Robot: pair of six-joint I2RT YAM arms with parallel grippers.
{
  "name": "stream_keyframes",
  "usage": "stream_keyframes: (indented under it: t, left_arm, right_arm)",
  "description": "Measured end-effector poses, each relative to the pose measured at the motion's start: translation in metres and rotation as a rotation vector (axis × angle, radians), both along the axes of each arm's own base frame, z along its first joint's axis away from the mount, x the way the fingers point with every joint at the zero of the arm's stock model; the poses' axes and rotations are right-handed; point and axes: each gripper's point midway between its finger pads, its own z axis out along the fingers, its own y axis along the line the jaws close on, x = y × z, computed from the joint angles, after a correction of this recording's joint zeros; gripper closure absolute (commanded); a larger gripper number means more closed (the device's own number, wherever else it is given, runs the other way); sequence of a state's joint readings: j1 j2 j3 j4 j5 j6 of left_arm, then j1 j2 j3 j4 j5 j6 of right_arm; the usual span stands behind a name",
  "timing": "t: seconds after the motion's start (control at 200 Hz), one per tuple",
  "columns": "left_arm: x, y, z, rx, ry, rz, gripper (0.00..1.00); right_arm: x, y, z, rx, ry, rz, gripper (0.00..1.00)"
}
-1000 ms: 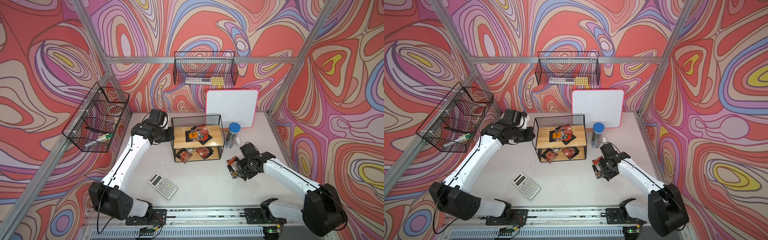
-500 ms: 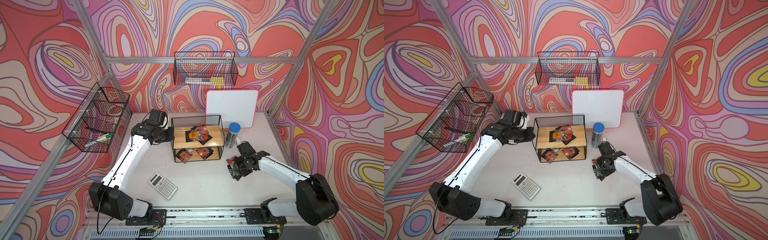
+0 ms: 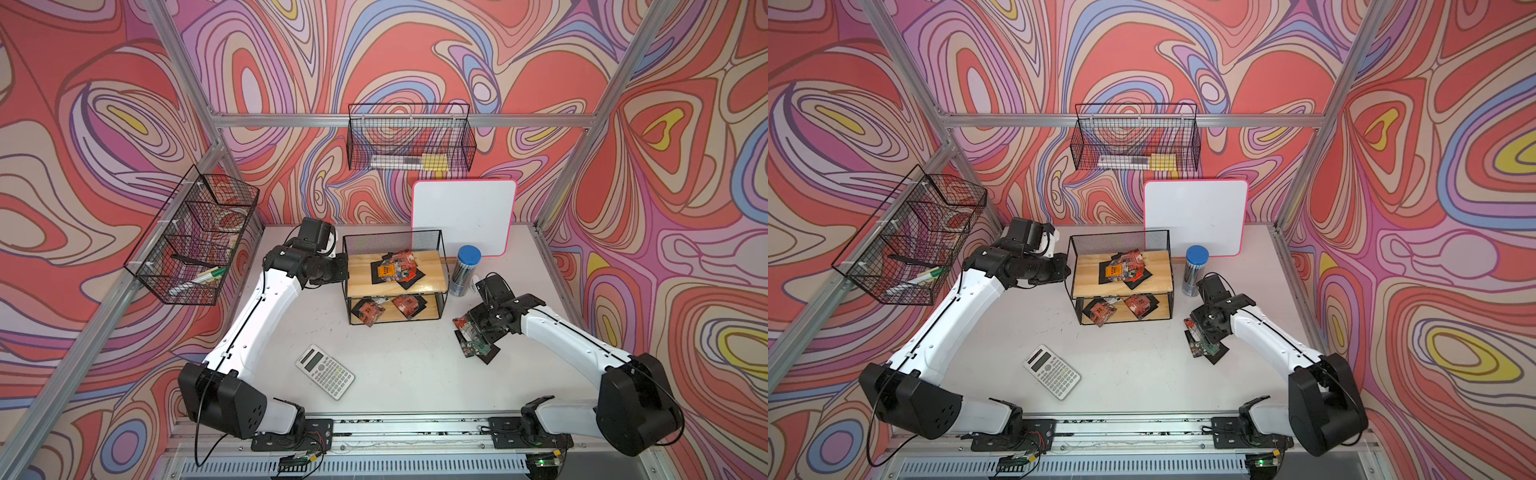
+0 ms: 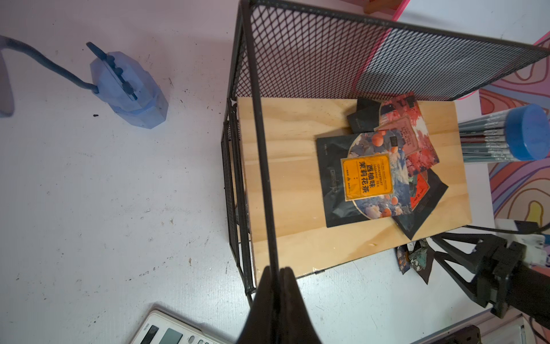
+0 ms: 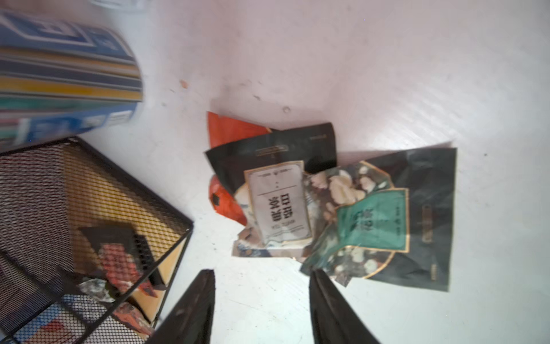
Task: Remove the tea bags from the shelf
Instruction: Place the tea bag at the center of the board, then pick up the tea bag from the shelf.
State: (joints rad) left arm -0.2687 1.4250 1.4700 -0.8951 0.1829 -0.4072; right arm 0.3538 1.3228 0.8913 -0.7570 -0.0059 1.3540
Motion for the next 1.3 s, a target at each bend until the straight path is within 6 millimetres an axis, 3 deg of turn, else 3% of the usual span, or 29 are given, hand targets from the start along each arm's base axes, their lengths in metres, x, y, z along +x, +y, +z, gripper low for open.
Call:
stream_keyframes:
  t: [0.175,0.3,0.391,0.486,0.591,0.661,0.746,0.846,0.926,1.062,1.297]
  left_arm:
    - [0.000,0.000,0.000,0.000,0.001,0.000,1.00]
    - [0.000,0.000,0.000,0.000,0.001,0.000,1.00]
    - [0.000,0.000,0.000,0.000,0.001,0.000,1.00]
    - [0.000,0.000,0.000,0.000,0.001,0.000,1.00]
    - [0.000,0.000,0.000,0.000,0.001,0.000,1.00]
    - [0.000,0.000,0.000,0.000,0.001,0.000,1.00]
    - [0.000,0.000,0.000,0.001,0.001,0.000,1.00]
    - [0.000,0.000,0.000,0.001,0.001,0.000,1.00]
    - [0.000,0.000,0.000,0.001,0.001,-0.001,1.00]
    - [0.000,0.000,0.000,0.001,0.001,-0.001,1.00]
    - [0.000,0.000,0.000,0.002,0.000,-0.003,1.00]
  right_arm:
    - [0.033,-0.010,0.062,-0.111,-0.146,0.047,0.34]
    - [0.058,-0.018,0.124,-0.224,-0.298,0.107,0.33]
    - [0.077,-0.013,0.169,-0.310,-0.418,0.192,0.33]
    - [0.095,0.024,0.212,-0.386,-0.542,0.363,0.33]
    - [0.110,0.095,0.240,-0.422,-0.647,0.605,0.31]
    - [0.114,0.143,0.242,-0.434,-0.676,0.758,0.30]
    - [0.117,0.197,0.230,-0.438,-0.670,0.927,0.28]
    - [0.124,0.234,0.201,-0.447,-0.608,1.044,0.25]
    - [0.127,0.243,0.173,-0.459,-0.525,1.098,0.24]
    - [0.125,0.239,0.136,-0.474,-0.402,1.148,0.19]
    - [0.122,0.236,0.135,-0.485,-0.378,1.173,0.17]
